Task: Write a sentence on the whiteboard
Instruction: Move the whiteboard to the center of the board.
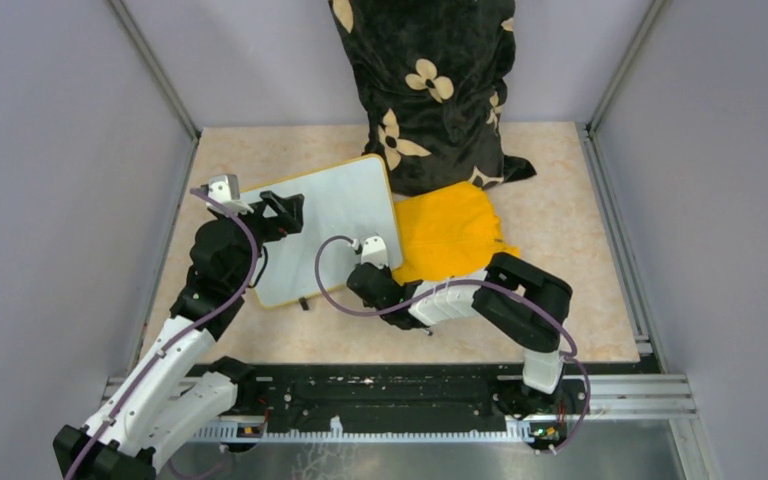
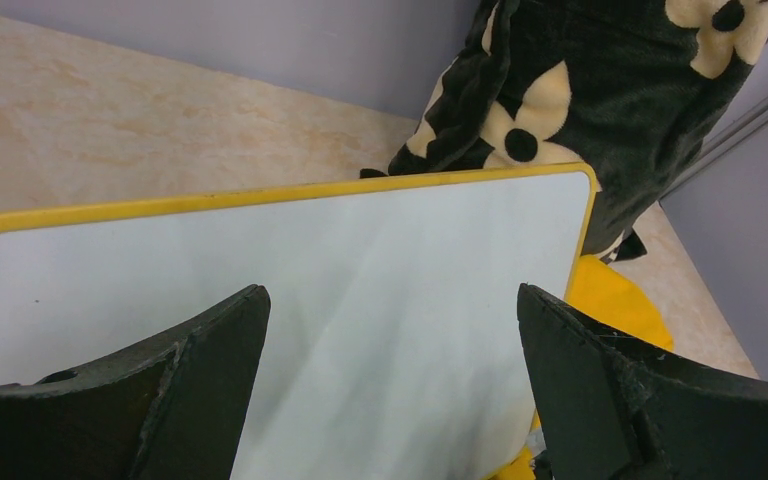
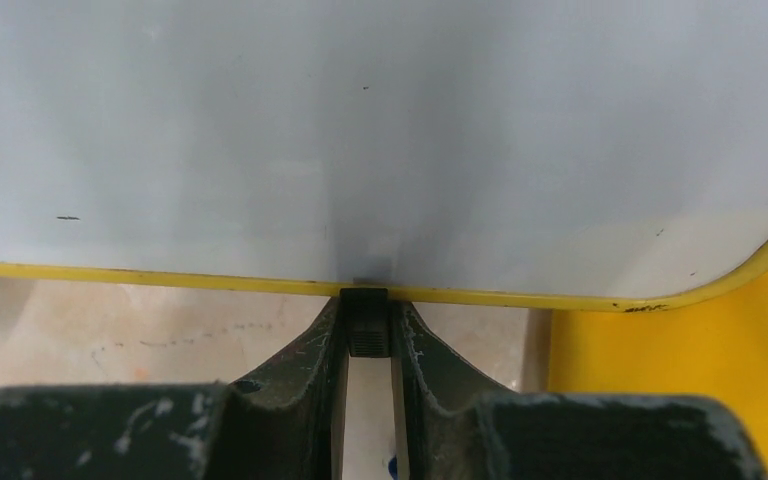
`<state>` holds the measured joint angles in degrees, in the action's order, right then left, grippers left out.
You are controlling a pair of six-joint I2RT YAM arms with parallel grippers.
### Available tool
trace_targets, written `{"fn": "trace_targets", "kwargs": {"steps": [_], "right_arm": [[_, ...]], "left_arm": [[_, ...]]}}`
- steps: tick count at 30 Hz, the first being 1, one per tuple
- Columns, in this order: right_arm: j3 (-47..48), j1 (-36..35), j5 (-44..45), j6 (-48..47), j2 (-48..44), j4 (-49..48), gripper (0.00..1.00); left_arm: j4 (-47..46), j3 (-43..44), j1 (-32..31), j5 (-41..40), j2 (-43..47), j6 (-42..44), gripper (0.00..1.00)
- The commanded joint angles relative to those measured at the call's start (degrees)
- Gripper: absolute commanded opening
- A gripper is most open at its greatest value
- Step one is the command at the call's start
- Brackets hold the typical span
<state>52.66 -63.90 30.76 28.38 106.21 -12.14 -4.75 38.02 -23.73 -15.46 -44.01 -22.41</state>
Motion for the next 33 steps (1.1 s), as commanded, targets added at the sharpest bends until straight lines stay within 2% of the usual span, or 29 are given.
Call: {"fn": "trace_targets", "kwargs": {"steps": [1,8,22,27,33], "right_arm": [[-1.8,-1.6,4.1,7.7,-2.7,7.0,0.00],[-1.9,-2.8,10.6,15.9,-2.1,14.8,0.00],[-6.2,-3.5,15.0,24.9,-6.4,22.3,0.00],[-7.0,-3.0,16.4,24.6,-8.1,23.6,0.00],[-10.4,1.0,14.9,23.0,-12.2,22.7,0.00]], "left_arm": [[-1.5,-0.3,0.3,0.7,0.6,0.4,0.99],[-1.4,-0.3,0.3,0.8,0.4,0.4,0.99],[-1.2,-0.4,0.3,0.9,0.9,0.0,0.99],[-1.2,-0.4,0.3,1.2,0.5,0.0,0.99],[-1.1,-0.2,-0.3,0.5,0.5,0.3,0.99]]}}
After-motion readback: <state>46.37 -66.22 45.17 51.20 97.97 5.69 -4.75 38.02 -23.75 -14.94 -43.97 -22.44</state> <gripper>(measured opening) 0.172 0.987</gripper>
